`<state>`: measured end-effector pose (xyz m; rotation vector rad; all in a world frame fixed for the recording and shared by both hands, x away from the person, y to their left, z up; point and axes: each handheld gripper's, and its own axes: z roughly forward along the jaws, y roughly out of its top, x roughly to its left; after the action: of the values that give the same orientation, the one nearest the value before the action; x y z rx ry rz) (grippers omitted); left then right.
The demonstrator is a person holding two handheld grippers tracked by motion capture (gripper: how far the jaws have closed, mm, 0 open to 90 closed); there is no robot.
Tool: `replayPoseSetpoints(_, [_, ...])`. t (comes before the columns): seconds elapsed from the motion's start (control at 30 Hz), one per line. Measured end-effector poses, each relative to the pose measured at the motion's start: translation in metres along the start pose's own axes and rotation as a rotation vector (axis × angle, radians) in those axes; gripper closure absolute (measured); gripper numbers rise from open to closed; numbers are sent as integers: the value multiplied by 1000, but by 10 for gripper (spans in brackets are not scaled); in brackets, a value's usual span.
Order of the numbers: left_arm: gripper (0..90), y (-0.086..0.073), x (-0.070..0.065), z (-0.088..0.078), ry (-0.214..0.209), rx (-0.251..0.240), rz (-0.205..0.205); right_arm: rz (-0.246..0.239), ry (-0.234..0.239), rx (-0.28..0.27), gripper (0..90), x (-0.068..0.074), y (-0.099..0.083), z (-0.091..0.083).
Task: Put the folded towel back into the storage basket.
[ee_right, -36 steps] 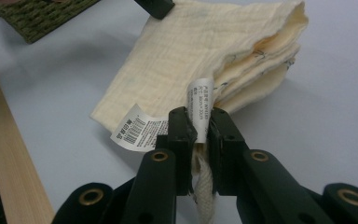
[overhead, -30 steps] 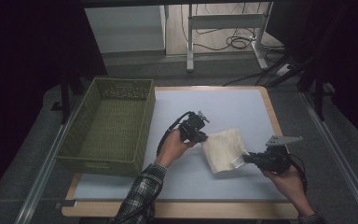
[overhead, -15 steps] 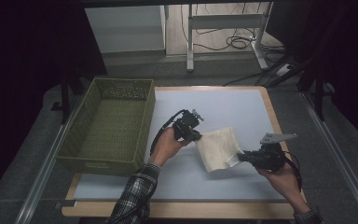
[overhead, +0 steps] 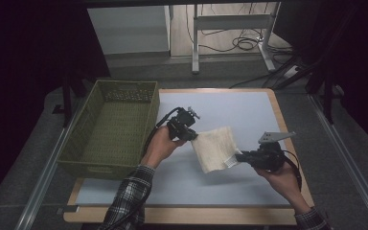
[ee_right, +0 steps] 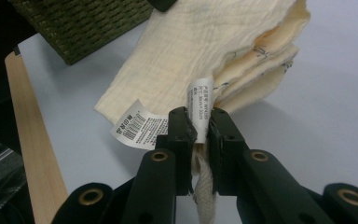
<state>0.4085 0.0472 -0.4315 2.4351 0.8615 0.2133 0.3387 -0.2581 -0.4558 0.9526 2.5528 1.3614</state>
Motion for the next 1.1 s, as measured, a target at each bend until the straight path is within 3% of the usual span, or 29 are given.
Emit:
replayPoseSetpoints(0.6, [812, -28, 25, -49, 74, 8, -42, -47, 63, 4, 803, 21, 42, 35])
replayPoseSetpoints(1.1, [811, -46, 42, -93, 129, 3, -72, -66, 115, -18, 802, 38, 75, 55])
